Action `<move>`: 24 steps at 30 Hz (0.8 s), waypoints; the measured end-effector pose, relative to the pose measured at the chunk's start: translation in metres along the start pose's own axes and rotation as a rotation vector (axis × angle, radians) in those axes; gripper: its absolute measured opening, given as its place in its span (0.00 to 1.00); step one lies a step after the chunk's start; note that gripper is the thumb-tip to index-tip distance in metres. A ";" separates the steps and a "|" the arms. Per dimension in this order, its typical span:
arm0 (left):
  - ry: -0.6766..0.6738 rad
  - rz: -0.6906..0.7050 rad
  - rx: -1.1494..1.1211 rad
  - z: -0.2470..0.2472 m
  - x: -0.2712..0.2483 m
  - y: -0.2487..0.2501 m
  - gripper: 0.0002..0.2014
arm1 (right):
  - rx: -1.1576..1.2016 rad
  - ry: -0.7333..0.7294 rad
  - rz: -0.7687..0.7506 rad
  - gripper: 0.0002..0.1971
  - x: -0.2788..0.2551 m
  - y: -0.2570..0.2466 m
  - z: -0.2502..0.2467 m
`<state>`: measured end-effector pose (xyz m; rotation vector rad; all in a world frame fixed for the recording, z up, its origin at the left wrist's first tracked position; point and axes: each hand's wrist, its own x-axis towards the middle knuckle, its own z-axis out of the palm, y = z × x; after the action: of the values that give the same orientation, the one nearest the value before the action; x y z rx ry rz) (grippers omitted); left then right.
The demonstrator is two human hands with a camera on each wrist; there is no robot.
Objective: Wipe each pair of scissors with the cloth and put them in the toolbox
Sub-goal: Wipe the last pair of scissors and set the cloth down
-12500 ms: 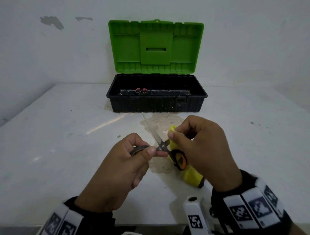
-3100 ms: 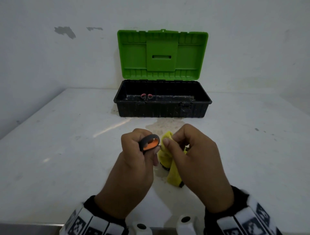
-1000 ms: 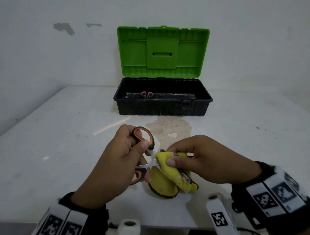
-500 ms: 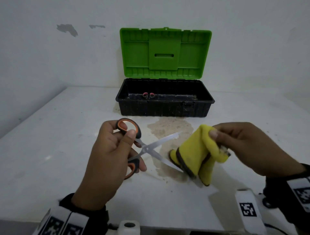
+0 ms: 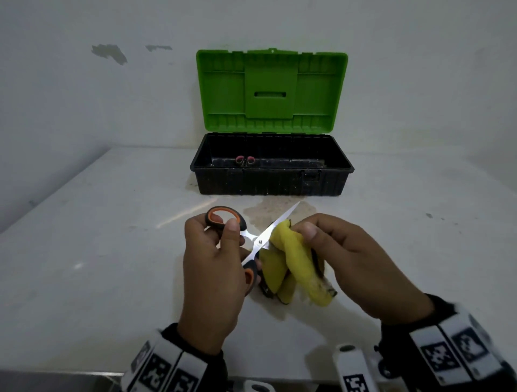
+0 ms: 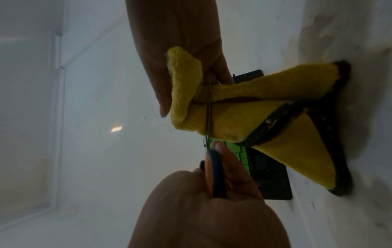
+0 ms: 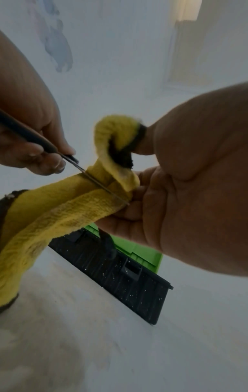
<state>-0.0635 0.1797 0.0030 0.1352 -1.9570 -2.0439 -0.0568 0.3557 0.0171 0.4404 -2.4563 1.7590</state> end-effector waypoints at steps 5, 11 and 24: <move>0.037 0.069 0.062 0.003 0.000 -0.009 0.03 | -0.025 0.032 0.047 0.05 0.003 0.010 0.010; 0.036 0.121 0.146 0.006 -0.003 -0.015 0.07 | -0.102 0.093 0.078 0.13 0.007 0.014 0.022; 0.063 0.135 0.018 0.000 -0.007 -0.017 0.05 | -0.046 0.061 0.079 0.13 0.006 0.004 0.016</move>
<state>-0.0595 0.1818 -0.0145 0.0687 -1.8926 -1.9141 -0.0617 0.3406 0.0092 0.2856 -2.4990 1.7128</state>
